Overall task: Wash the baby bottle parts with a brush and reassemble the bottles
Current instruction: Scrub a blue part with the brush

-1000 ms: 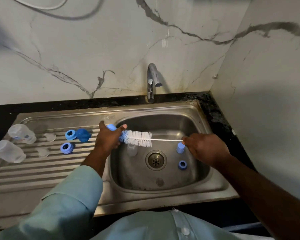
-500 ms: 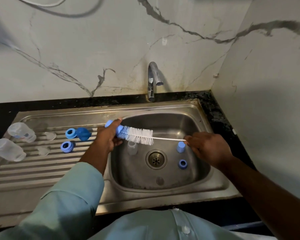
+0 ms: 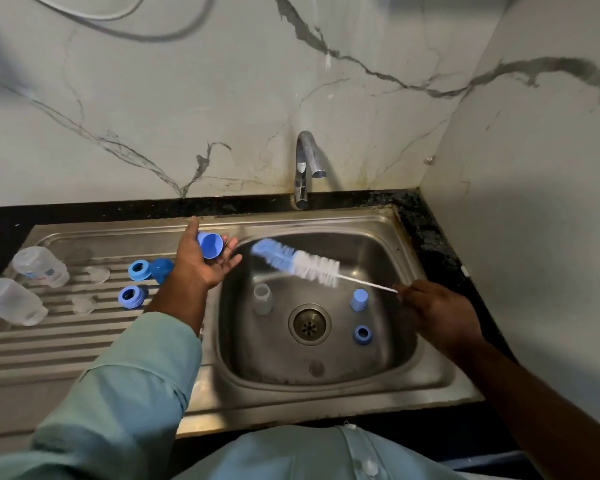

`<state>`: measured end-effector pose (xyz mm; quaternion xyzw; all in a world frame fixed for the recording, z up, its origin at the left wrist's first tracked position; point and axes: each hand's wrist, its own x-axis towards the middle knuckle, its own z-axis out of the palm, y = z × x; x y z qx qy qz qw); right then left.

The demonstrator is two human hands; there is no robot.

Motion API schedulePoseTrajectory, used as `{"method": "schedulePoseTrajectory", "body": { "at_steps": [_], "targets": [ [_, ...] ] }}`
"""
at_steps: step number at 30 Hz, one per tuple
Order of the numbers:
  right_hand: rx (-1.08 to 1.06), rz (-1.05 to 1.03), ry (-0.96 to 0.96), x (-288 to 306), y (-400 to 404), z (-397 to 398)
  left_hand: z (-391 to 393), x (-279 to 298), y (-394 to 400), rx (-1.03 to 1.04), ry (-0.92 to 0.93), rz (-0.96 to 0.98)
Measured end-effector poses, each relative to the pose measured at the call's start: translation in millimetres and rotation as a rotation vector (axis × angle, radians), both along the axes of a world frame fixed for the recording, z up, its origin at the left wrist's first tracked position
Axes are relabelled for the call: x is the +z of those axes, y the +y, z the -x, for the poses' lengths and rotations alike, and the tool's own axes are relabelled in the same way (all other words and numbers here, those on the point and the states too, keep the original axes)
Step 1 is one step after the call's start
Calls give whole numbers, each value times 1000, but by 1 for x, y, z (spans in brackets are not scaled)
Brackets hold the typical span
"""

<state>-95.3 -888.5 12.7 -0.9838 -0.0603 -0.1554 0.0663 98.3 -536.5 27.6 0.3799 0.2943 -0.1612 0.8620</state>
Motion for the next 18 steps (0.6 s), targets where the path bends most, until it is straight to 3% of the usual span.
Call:
{"method": "schedulePoseTrajectory", "body": {
  "at_steps": [3, 6, 8, 13, 16, 18],
  "targets": [
    [-298, -456, 133, -1, 15, 6, 11, -3, -7, -18, -82, -17],
    [-258, -930, 266, 10, 55, 8, 29, -5, -28, -110, -133, -54],
    [-164, -1083, 413, 17, 83, 8, 40, -6, -44, -146, -192, -79],
    [5, -903, 559, 23, 107, 9, 50, 1, -58, 9, -280, -116],
    [70, -872, 507, 32, 111, 7, 50, 5, -50, 72, -308, -130],
    [47, -885, 410, 33, 117, -2, 58, 6, -57, -35, -315, -184]
  ]
}}
